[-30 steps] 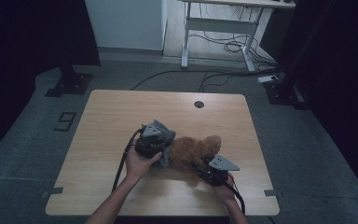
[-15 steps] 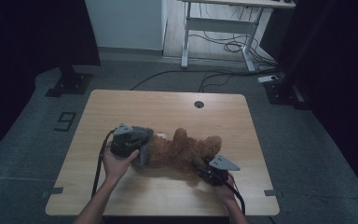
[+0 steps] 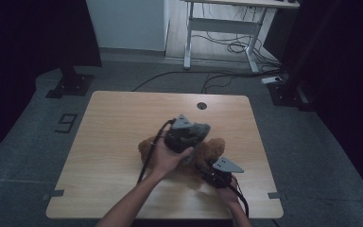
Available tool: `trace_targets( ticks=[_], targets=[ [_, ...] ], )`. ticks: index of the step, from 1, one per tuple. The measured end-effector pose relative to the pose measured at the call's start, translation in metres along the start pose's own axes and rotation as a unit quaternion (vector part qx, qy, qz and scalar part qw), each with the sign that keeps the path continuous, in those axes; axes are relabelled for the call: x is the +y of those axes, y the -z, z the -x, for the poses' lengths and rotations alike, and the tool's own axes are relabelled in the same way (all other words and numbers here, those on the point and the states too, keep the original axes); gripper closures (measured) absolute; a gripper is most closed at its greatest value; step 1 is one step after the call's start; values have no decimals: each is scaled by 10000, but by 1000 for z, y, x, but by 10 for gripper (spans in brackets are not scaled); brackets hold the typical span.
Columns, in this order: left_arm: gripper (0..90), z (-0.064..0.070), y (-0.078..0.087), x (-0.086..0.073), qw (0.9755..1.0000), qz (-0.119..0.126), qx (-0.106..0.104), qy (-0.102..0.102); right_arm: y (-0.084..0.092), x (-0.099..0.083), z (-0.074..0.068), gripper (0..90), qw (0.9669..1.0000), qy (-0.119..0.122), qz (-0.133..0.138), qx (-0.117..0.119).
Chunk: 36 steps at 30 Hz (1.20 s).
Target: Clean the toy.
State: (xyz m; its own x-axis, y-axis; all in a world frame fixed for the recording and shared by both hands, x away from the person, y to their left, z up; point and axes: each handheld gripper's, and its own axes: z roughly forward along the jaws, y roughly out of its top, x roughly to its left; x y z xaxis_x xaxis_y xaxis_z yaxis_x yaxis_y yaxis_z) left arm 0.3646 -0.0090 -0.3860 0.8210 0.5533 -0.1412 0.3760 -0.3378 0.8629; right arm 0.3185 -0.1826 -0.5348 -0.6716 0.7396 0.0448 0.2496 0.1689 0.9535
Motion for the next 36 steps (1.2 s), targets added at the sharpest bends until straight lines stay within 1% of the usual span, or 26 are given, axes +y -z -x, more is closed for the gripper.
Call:
trace_targets(
  ticks=[2,3,4,5,6,7,8,9,10,11,12,13,14,15,17,19,20,21,23,25,27,28,31,33,35,36],
  targets=[
    [836,8,-18,3,10000,-37,-58,-66,0,0,0,648,10000,0,-11,4],
    [836,10,-28,4,9999,-124,-25,-116,0,0,0,649,10000,5,-6,3],
    [836,12,-38,3,9995,-248,81,-169,0,0,0,649,10000,4,0,-5],
    [837,9,-49,1,9986,-501,99,-117,0,0,0,649,10000,1,5,-5],
    [836,6,-56,-3,9977,-668,76,-40,0,-1,0,648,10000,-13,0,-2],
    [835,2,-64,-8,9952,-968,107,-20,0,-1,0,649,10000,-5,-3,-7],
    [835,-1,-70,-15,9930,-1165,193,-62,0,-1,0,649,10000,3,-2,-10],
    [836,-6,-71,-22,9936,-1118,180,17,1,-1,0,649,10000,18,-32,-9],
    [837,-10,-67,-26,9947,-1006,158,138,0,-1,0,649,10000,18,-83,-12],
    [837,-13,-60,-28,9956,-899,164,190,-1,-2,0,649,10000,6,-78,-3],
    [837,-13,-54,-28,9961,-834,243,145,-1,-2,0,649,10000,23,-60,4],
    [837,-13,-47,-29,9963,-773,380,37,-1,-1,0,649,10000,31,-66,-3],
    [837,-15,-39,-30,9958,-744,535,-76,-1,-1,1,649,10000,34,-71,-5],
    [838,-19,-30,-32,9949,-731,682,-107,-1,-1,1,649,10000,21,-65,-6],
    [838,-32,-14,-39,9941,-684,837,36,-1,-2,2,648,10000,-15,-45,-8],
    [839,-49,3,-51,9922,-679,1024,231,-1,-2,2,648,10000,-41,-45,-12],
    [841,-57,12,-57,9916,-642,1074,322,-1,-2,3,649,10000,-63,-41,-5],
    [843,-65,21,-64,9920,-561,1041,437,-1,-2,3,649,10000,-71,-34,4],
    [845,-76,41,-73,9929,-328,929,668,-1,-2,2,649,10000,-41,-30,20],
    [845,-79,53,-77,9928,-221,934,714,-3,-1,0,649,10000,34,-25,12],
    [845,-81,63,-80,9924,-117,987,732,-3,-2,-1,649,10000,40,-31,12],
    [845,-82,69,-81,9920,-63,1019,743,-2,-2,-1,648,10000,36,-37,15],
    [846,-88,82,-88,9894,87,1162,868,-2,-2,-1,649,10000,29,-40,13],
    [846,-96,87,-96,9872,41,1242,998,-2,-3,0,648,10000,10,-40,16],
    [846,-104,92,-104,9847,-85,1371,1074,-2,-3,1,648,10000,-12,-51,24],
    [846,-108,93,-109,9843,-122,1347,1138,-2,-3,1,648,10000,-21,-42,32]
  ],
)
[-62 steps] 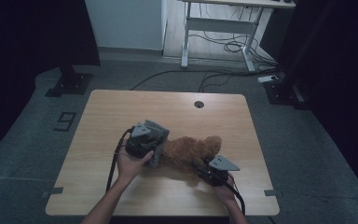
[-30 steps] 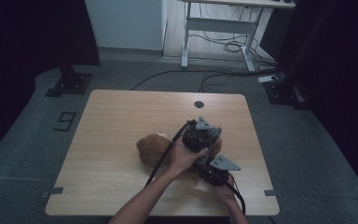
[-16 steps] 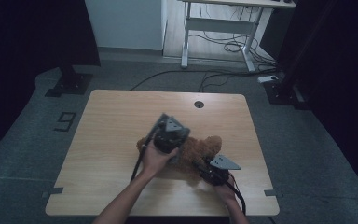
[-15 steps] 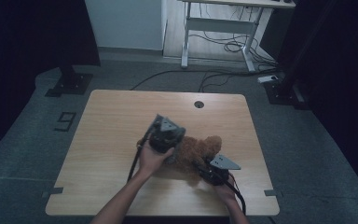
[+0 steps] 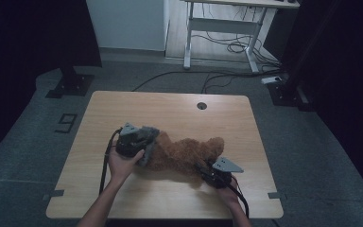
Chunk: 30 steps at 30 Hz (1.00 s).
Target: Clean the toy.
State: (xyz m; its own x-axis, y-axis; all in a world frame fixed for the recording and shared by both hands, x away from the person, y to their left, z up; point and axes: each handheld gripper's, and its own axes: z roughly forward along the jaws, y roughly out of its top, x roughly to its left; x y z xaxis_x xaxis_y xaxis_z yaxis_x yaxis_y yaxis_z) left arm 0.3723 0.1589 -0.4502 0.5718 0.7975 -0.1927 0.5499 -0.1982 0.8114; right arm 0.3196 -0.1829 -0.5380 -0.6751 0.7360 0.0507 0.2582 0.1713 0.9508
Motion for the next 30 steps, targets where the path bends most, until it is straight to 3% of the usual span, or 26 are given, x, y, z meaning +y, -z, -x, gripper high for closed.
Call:
trace_targets(
  ticks=[3,6,12,14,16,18,20,25,28,30],
  targets=[
    [844,-11,2,-9,9997,31,-79,215,1,0,0,647,10000,27,2,30],
    [845,-12,6,-2,9998,68,-27,193,1,-1,0,647,10000,4,6,26],
    [842,17,-4,36,9995,106,-158,-270,0,-1,3,647,10000,-53,29,57],
    [840,27,-17,47,9990,-12,-255,-358,0,-1,3,647,10000,-49,26,63],
    [838,32,-32,52,9985,-220,-391,-322,1,-1,3,646,10000,-33,14,61],
    [836,36,-48,50,9967,-536,-533,-307,2,-1,3,643,10000,-22,5,63],
    [835,36,-61,38,9944,-820,-598,-303,3,-2,3,641,10000,-26,7,72],
    [840,33,-53,17,9952,-610,-756,-94,4,0,3,596,9998,38,-29,177],
    [841,38,-42,3,9959,-448,-781,-127,14,3,1,468,9992,129,-94,370],
    [841,39,-38,-3,9960,-385,-800,-113,25,5,2,410,9989,31,-30,458]
  ],
)
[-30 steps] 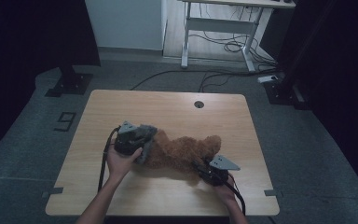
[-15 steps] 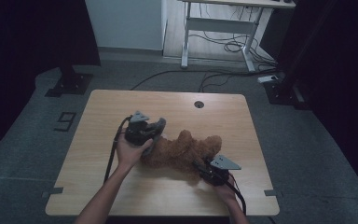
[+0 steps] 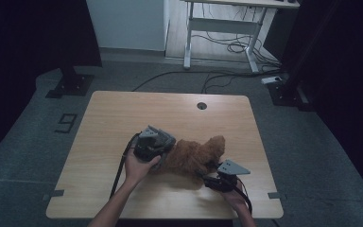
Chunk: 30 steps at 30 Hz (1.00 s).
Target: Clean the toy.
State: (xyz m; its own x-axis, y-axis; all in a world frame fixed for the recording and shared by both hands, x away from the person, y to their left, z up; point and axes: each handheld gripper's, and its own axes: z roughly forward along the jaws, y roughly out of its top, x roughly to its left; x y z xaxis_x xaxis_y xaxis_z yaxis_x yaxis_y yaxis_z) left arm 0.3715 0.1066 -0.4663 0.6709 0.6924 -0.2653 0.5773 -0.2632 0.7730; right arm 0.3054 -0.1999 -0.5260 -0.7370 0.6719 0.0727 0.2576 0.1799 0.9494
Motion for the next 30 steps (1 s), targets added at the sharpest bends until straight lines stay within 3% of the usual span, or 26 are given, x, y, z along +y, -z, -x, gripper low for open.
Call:
trace_targets(
  ticks=[5,9,11,14,16,18,21,23,26,30],
  targets=[
    [842,7,4,-15,9997,192,-116,5,38,21,0,299,9981,-243,533,-171],
    [842,14,7,-23,9995,261,-202,9,54,54,7,246,9967,-257,698,-331],
    [842,17,10,-29,9993,279,-264,-10,54,70,11,224,9974,-231,632,-249],
    [842,21,14,-38,9989,290,-379,-21,42,83,13,208,9993,-263,245,-46],
    [843,22,18,-43,9985,250,-496,-17,29,80,9,194,9992,-253,-190,260],
    [843,22,21,-47,9976,231,-646,42,16,66,-4,179,9967,-116,-618,507],
    [843,21,24,-54,9967,228,-775,102,3,42,-20,176,9928,-10,-1008,646],
    [843,22,24,-58,9962,210,-838,123,-2,22,-25,215,9930,-10,-1083,474],
    [843,27,24,-62,9963,160,-847,50,-1,6,-23,279,9930,-355,-1036,451],
    [844,32,22,-68,9965,144,-821,2,1,0,-29,352,9926,-181,-1176,239]
  ],
)
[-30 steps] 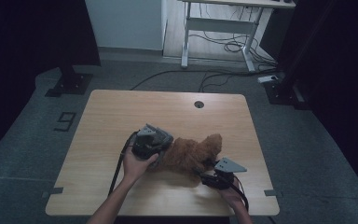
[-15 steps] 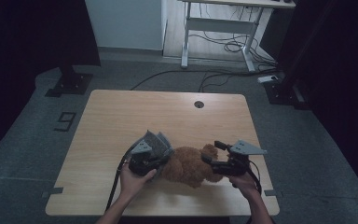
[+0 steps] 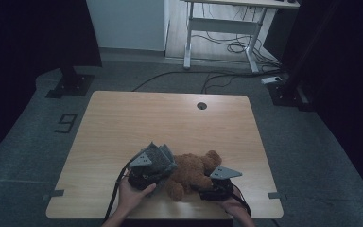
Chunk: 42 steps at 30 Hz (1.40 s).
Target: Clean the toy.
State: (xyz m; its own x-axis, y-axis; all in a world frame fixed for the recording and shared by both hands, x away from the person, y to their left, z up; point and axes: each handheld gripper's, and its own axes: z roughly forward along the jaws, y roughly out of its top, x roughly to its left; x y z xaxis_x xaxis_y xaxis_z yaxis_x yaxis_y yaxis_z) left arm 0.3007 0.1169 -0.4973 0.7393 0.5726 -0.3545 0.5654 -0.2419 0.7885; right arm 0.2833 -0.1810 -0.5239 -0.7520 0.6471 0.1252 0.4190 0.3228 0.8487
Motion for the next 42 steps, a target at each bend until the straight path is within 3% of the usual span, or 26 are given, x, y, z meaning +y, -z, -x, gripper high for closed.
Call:
trace_targets(
  ticks=[11,16,18,23,25,28,29,32,33,35,39,42],
  targets=[
    [843,-13,-18,14,9994,173,259,181,-18,5,8,421,9971,145,55,-743],
    [835,-22,-26,33,9988,42,361,324,-32,12,26,423,9951,108,244,-952],
    [832,-21,-24,46,9989,-40,364,290,-36,12,31,421,9950,91,329,-939],
    [832,5,-30,89,9990,134,383,-195,-38,10,33,403,9955,145,468,-807],
    [831,20,-45,106,9984,119,379,-413,-37,9,34,385,9957,126,502,-764],
    [828,40,-83,121,9985,-114,183,-502,-37,6,34,371,9954,25,599,-752],
    [828,45,-102,121,9979,-303,189,-541,-36,5,33,369,9954,-5,595,-746],
    [827,44,-133,110,9919,-735,651,-808,-34,3,31,379,9954,-28,556,-780],
    [830,37,-136,102,9944,-649,541,-637,-34,2,30,386,9953,-69,543,-804],
    [837,32,-127,96,9967,-487,397,-511,-36,0,30,392,9957,-86,442,-811],
    [842,28,-102,84,9954,-366,582,-670,-43,1,22,422,9954,48,329,-897],
    [843,19,-79,72,9972,-147,529,-506,-49,3,17,469,9946,124,101,-1025]
  ],
)
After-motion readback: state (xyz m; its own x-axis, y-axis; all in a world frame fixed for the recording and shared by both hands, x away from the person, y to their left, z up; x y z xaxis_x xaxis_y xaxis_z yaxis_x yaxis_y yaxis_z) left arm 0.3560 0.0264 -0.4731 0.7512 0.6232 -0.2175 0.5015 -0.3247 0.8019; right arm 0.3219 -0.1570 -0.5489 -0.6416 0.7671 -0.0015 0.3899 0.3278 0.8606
